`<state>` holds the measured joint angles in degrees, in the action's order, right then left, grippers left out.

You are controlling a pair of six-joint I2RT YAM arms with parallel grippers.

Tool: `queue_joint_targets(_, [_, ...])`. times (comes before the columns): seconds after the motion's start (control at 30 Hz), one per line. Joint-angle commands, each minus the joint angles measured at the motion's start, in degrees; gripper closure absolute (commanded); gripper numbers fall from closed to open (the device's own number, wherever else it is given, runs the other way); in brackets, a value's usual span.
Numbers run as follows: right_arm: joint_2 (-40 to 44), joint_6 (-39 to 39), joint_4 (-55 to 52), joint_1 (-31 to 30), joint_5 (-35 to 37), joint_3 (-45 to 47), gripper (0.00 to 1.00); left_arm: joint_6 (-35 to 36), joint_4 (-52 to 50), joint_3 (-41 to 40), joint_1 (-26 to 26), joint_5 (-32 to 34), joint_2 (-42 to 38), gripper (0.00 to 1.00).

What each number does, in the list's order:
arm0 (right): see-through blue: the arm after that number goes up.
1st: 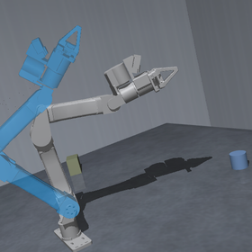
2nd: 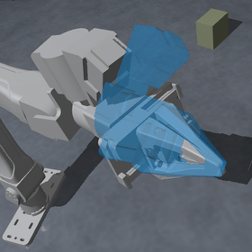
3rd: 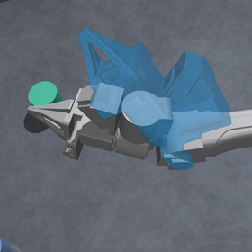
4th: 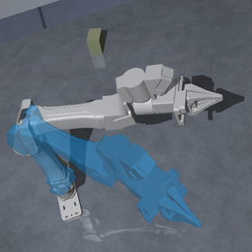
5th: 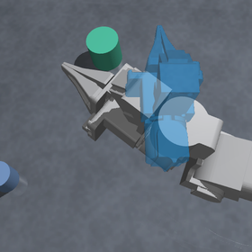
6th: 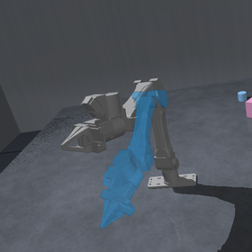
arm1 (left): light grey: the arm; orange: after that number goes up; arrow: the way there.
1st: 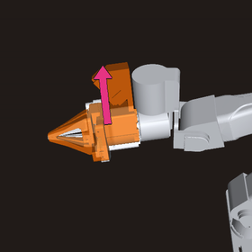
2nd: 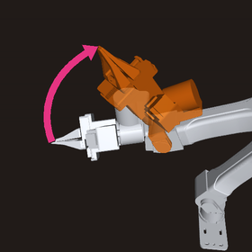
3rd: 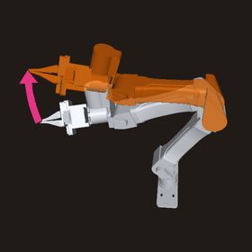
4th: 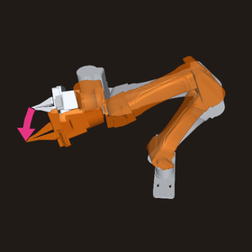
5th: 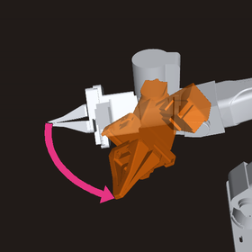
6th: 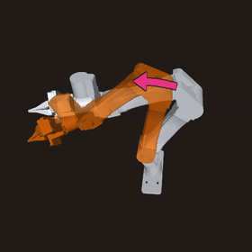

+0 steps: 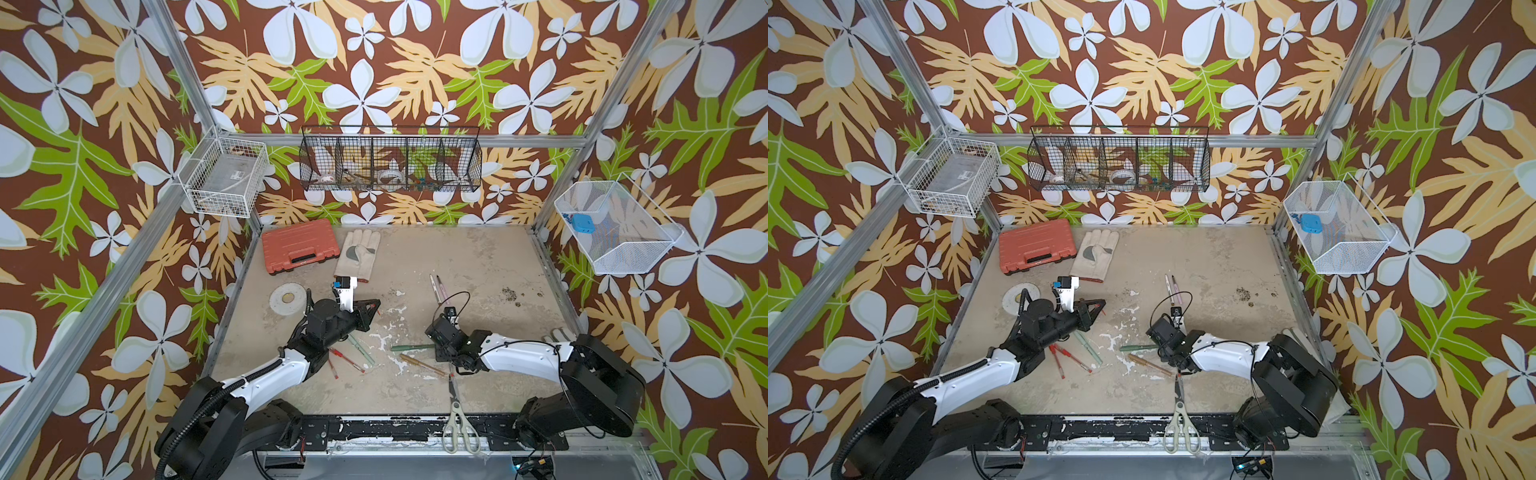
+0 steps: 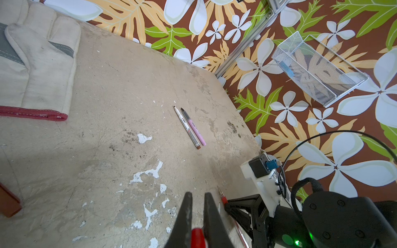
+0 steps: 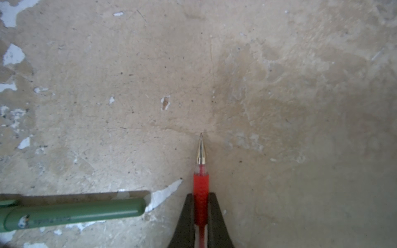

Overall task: Remove pen caps from pens
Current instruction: Pick up the pen from the bottom-center of the table, then place the pen at the center of the table.

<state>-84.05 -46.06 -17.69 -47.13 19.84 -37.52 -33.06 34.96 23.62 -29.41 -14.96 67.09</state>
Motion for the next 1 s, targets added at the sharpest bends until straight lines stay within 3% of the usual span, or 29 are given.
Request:
queue_joint_targets(0.0, [2.08,2.46,-2.45,1.24,0.63,-1.51,0.94,0.48,-0.46,0.47,-0.03,1.01,-0.11,1.00])
queue_joint_targets(0.17, [6.15,8.12,-3.16,5.86,0.51,-5.58,0.96,0.68,-4.93,1.47,0.00,4.65,-1.05,1.00])
queue_joint_targets(0.3, [5.47,15.32,-0.64,13.05,-2.68,-9.60,0.97,-0.03,-8.26,2.05,-0.04,8.32,-1.60,1.00])
queue_joint_targets(0.43, [-0.49,21.69,1.46,21.13,-7.88,-14.84,0.97,-0.27,-8.89,2.64,-0.04,8.17,-0.44,1.00])
queue_joint_targets(0.6, [-9.40,27.48,3.90,26.91,-12.10,-21.61,0.97,-0.47,-11.23,4.88,-0.03,7.53,3.68,1.00])
queue_joint_targets(0.97, [-27.17,33.24,2.67,29.50,-16.26,-38.29,0.97,-0.92,-20.41,9.93,3.92,13.70,11.80,1.00])
